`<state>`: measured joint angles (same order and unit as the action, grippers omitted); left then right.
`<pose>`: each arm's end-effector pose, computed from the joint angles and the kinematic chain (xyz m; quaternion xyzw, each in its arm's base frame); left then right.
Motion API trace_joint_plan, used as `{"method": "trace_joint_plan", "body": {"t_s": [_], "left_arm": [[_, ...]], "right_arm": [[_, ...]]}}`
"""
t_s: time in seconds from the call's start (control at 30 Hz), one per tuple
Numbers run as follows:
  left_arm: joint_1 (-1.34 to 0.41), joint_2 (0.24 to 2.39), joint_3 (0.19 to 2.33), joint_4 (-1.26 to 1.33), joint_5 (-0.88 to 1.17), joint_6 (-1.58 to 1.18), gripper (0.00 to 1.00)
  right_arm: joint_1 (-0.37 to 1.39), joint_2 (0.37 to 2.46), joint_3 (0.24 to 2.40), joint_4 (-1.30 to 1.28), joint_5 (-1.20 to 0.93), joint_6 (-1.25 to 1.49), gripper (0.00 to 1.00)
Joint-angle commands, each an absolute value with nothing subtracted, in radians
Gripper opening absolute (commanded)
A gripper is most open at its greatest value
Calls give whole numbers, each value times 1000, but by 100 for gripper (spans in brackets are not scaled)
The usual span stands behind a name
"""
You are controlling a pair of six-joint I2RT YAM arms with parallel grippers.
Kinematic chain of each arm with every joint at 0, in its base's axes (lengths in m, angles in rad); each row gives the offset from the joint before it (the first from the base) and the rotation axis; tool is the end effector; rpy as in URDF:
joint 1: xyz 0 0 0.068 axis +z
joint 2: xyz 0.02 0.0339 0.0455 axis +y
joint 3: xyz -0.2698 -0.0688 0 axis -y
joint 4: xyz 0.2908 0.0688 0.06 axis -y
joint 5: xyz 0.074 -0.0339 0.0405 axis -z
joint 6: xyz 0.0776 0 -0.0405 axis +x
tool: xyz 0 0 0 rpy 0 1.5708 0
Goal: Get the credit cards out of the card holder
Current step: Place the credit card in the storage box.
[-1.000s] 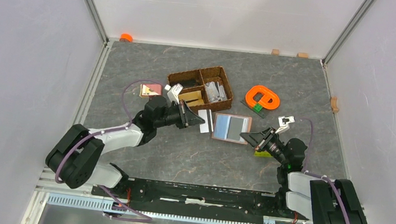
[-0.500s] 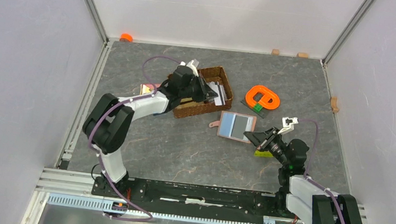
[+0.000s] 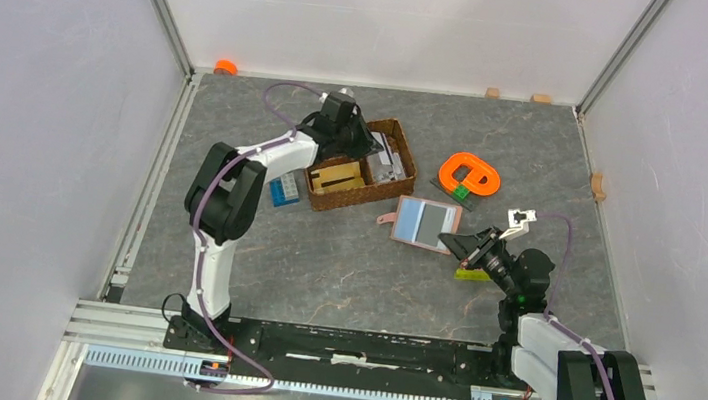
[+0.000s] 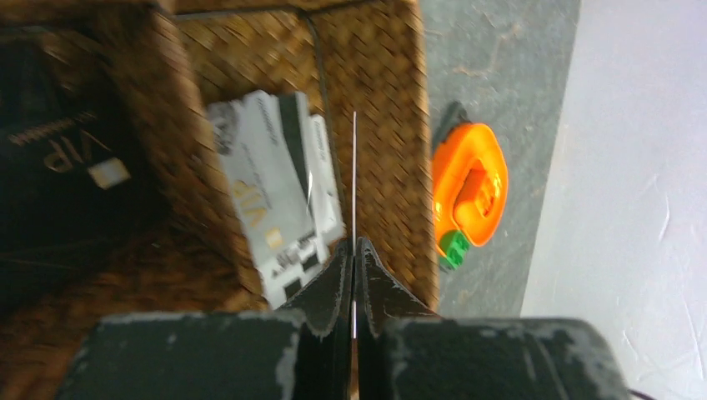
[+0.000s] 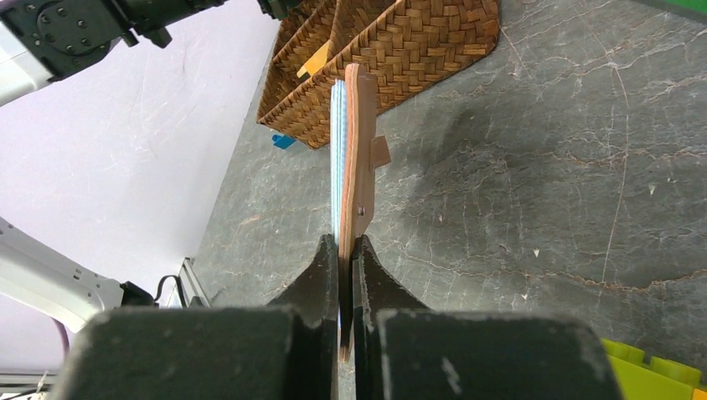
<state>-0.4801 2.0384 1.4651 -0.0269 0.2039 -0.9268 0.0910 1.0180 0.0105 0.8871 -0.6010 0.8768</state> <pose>0.4737 -0.2644 0.1623 -0.1486 0.8686 -0.3688 0.2957 0.2164 0.0638 0.1127 0.0923 0.7355 0.4908 0.4578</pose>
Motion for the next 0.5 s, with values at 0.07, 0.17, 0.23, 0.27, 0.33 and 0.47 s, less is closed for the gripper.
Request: {"method": "trace_joint_plan", "body": {"t_s": [0.07, 0.17, 0.23, 0.27, 0.33, 0.47], "left_arm": [[-418, 2138, 1587, -99, 217, -904, 2], [-398, 2184, 1629, -122, 254, -896, 4], [-393, 2197, 1642, -123, 292, -896, 13], [-391, 2203, 1651, -125, 317, -896, 18], [-391, 2199, 1665, -137, 348, -894, 27], [-390, 2145, 1643, -133, 367, -896, 40]], "right_arm": [[83, 1007, 5, 934, -601, 882, 0], [82, 1013, 5, 938, -603, 884, 0], [82, 1015, 5, 942, -604, 886, 0], [82, 1018, 5, 945, -607, 890, 0], [81, 1020, 5, 955, -614, 895, 0], [81, 1029, 5, 955, -611, 891, 0]]}}
